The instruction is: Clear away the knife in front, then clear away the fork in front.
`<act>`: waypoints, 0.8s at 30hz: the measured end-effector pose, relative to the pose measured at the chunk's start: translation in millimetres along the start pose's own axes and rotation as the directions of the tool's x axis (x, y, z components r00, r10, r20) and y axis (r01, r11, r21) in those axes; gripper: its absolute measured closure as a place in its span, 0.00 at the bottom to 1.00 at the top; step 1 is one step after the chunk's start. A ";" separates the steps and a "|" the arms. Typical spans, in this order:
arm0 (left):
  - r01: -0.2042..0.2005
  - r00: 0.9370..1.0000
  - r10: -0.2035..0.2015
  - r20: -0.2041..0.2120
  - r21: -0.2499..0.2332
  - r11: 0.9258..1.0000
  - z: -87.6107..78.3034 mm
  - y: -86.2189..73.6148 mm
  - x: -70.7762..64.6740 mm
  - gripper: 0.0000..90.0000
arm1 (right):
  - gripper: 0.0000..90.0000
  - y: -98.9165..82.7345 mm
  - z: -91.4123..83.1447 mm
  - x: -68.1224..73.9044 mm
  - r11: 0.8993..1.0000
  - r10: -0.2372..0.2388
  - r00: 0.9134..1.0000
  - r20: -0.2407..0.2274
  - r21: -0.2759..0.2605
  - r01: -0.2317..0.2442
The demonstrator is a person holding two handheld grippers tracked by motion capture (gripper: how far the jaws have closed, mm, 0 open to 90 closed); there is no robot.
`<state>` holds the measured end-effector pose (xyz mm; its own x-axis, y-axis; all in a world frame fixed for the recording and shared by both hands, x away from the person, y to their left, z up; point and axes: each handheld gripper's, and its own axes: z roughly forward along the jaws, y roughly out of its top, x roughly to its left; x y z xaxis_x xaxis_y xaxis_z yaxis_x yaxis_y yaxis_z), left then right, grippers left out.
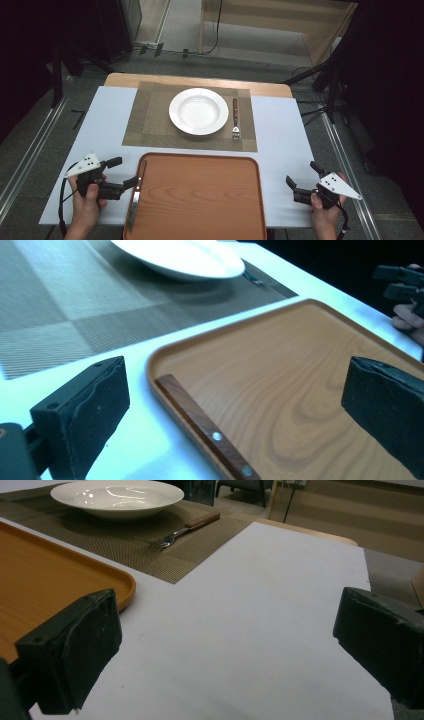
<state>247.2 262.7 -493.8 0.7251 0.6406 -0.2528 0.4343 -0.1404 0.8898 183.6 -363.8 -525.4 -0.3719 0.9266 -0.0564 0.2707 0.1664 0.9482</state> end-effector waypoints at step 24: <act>-0.066 0.988 0.051 -0.143 -0.096 0.993 -13.4 -5.5 22.4 0.00 | 0.00 7.6 -3.7 -2.2 0.999 0.036 0.999 0.035 -0.018 -0.036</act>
<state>253.9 287.9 -499.2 0.6628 0.7337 -0.1499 0.3322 -0.1087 0.9369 183.2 -365.8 -516.9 -0.3302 0.9433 -0.0331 0.2678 0.1273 0.9550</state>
